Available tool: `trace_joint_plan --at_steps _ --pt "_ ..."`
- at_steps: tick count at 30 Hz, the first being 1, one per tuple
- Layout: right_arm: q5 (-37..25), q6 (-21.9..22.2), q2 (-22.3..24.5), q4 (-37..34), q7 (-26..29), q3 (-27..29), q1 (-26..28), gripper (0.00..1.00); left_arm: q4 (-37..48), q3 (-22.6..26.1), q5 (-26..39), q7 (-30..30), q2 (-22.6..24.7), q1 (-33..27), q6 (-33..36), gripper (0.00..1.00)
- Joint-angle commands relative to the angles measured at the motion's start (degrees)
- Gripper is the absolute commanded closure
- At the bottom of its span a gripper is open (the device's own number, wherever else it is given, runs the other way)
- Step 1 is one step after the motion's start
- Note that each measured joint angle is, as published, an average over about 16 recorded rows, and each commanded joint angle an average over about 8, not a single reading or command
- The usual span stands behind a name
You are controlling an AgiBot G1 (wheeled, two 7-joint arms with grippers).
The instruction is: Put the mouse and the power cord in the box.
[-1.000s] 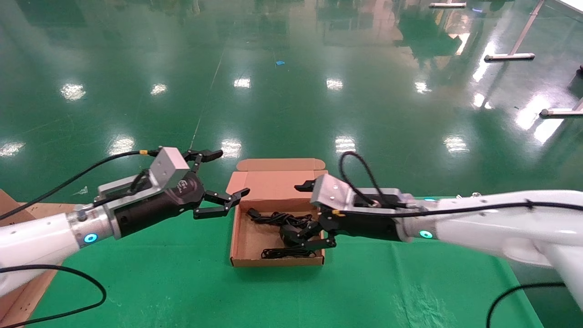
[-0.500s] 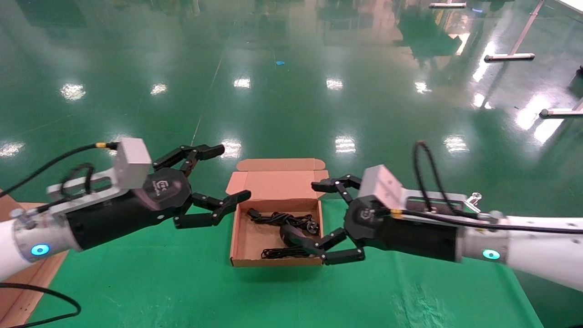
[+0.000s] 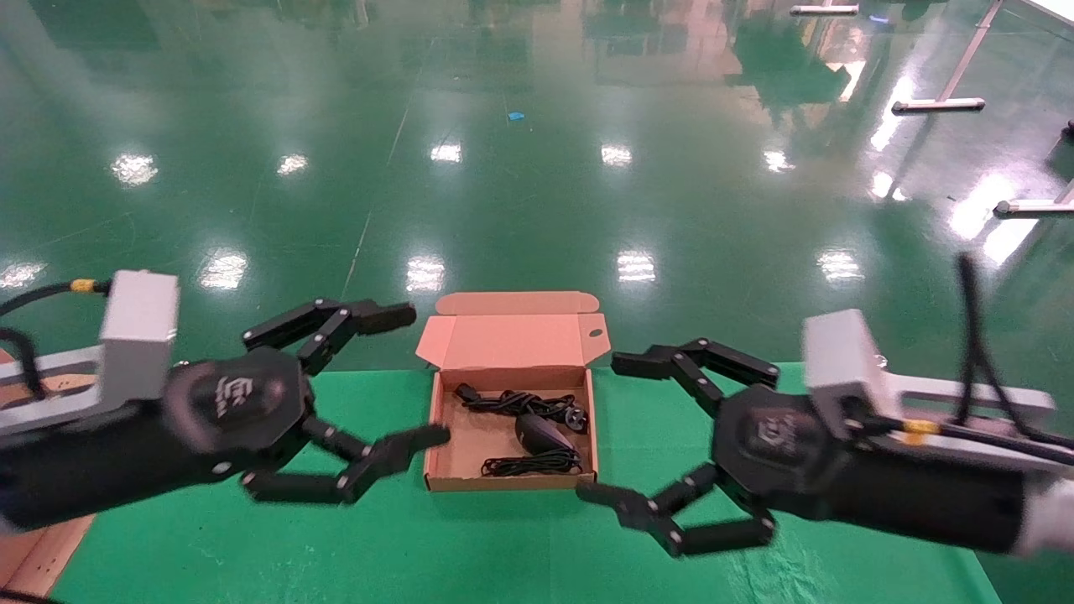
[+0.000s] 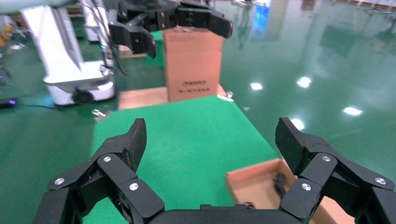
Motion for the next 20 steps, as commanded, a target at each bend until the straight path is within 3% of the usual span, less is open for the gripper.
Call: trace_joint_plan --at_steps 1,12,20 --pt "1.4 -1.2 1.5 1.7 1.2 1.2 -1.1 0.00 -2.4 -1.0 0.0 -2.1 -1.1 0.9 1.1 0.00" --pt "8.3 -7.3 8.7 10.2 6.9 6.8 -6.4 0.00 -14.2 -6.2 -0.2 -12.1 -6.3 5.3 6.6 0.00" --pt "9.9 -8.6 10.2 12.1 7.7 8.0 -7.6 0.00 -17.0 -7.5 -0.3 -13.9 -7.6 6.3 8.0 0.00"
